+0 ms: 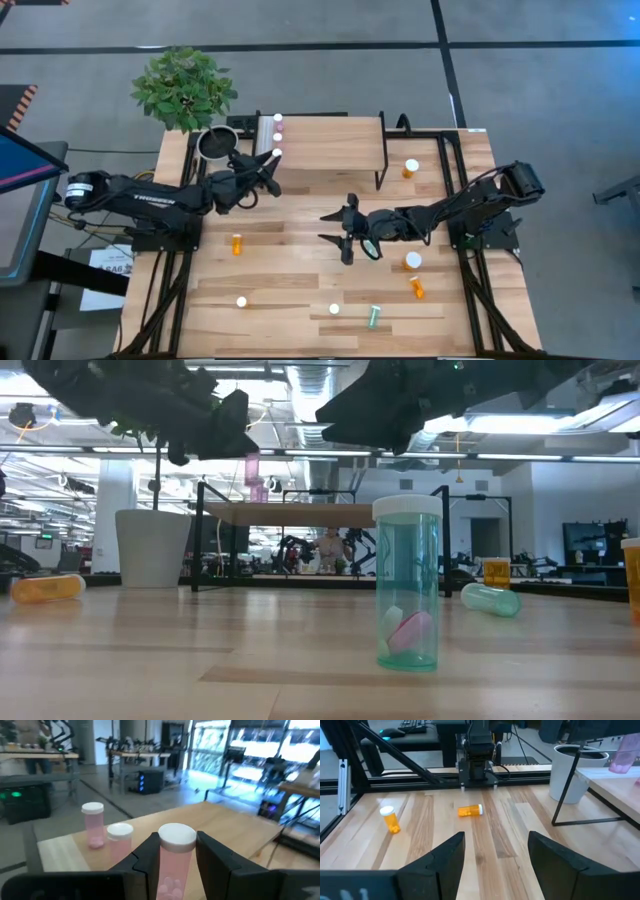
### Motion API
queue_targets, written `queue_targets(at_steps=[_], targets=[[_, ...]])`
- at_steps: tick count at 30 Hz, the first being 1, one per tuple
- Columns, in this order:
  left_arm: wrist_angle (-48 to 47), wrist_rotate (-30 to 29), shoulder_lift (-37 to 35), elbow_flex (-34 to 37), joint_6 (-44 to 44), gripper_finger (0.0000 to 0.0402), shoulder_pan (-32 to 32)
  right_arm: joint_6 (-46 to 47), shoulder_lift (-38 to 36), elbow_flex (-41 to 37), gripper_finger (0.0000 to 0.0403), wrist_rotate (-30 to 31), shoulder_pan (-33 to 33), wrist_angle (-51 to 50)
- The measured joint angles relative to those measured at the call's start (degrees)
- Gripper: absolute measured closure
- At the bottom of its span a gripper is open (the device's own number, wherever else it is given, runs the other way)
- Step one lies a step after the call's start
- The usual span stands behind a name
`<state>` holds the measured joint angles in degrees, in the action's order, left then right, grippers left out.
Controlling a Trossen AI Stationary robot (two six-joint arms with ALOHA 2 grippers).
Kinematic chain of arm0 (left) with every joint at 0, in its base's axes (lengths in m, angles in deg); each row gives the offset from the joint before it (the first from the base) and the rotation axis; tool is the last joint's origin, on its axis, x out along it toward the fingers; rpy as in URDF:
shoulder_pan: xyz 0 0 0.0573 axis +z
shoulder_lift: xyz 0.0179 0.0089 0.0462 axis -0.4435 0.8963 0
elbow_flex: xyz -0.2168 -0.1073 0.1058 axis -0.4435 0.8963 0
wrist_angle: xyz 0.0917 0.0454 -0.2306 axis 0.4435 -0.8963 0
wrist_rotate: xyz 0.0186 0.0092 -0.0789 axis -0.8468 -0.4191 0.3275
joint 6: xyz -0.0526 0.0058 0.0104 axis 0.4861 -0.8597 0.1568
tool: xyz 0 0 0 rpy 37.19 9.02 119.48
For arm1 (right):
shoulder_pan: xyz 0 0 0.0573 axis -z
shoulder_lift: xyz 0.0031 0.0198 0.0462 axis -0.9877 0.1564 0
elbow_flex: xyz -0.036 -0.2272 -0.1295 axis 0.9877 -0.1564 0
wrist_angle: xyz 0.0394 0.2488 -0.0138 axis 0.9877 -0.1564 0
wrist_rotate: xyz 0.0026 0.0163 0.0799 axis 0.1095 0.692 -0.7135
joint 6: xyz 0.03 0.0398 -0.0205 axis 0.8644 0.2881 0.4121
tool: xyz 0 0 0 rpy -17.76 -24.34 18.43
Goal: Pick and place medicine bottles onto shelf by color
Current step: Put the pink pill bottle aligned with the other pink pill bottles on the shelf
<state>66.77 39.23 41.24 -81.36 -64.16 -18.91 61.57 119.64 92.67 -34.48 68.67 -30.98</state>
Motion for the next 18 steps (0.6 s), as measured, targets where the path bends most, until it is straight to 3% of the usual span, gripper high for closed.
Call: queue_targets(at_steps=[6, 14, 18], targets=[[6.84, 1.48, -0.01, 4.12, 1.42, 0.0308, 0.20, 0.01, 0.00, 0.00, 0.0165, 0.00, -0.04, -0.02], [4.61, 1.57, -0.03, 4.12, 0.00, 0.0308, 2.11, 0.04, 0.00, 0.00, 0.0165, 0.00, 0.13, 0.07], [4.21, 4.73, -0.01, 4.12, 0.64, 0.0308, 4.16, 0.05, 0.02, 0.00, 0.0165, 0.00, 0.11, 0.33]])
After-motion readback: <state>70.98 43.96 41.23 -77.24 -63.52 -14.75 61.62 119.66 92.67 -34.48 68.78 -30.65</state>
